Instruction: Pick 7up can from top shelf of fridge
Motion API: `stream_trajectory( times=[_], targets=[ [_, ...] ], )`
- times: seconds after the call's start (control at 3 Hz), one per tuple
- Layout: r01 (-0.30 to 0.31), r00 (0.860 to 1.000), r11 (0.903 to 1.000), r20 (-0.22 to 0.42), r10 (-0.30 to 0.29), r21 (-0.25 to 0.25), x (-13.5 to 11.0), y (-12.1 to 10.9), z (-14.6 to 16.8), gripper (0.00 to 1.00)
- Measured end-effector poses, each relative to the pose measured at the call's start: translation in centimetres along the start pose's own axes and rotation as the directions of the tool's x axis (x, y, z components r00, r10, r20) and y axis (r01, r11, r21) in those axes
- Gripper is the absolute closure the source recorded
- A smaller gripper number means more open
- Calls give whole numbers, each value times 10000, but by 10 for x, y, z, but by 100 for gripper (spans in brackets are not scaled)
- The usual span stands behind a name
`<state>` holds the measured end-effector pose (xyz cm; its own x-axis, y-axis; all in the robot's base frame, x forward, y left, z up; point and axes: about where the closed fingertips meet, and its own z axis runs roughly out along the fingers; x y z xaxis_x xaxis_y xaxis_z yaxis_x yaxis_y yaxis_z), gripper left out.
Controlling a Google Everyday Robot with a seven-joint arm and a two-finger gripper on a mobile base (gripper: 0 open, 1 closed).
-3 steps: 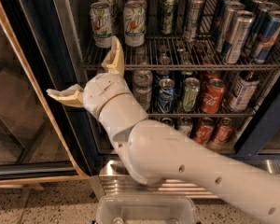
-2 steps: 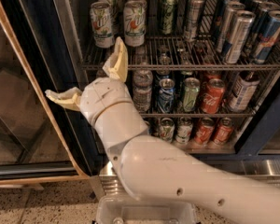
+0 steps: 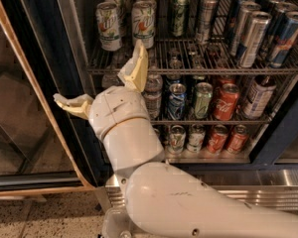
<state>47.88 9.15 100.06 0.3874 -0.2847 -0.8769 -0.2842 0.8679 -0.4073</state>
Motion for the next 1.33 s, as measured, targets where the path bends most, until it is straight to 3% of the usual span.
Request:
stream_trajectory(
  times=[0.33,0.67,1.0,1.33],
  targets=[
    [-387,9992,9976,92,382,581,10,-19,-1,0],
    [-1186,9929,9889,145,1178,895,30,-37,8,0],
    [-1186,9929,9889,145,1178,895,30,-37,8,0],
    [-1435,9875,9844,810,1355,1021,30,-40,42,0]
  ],
)
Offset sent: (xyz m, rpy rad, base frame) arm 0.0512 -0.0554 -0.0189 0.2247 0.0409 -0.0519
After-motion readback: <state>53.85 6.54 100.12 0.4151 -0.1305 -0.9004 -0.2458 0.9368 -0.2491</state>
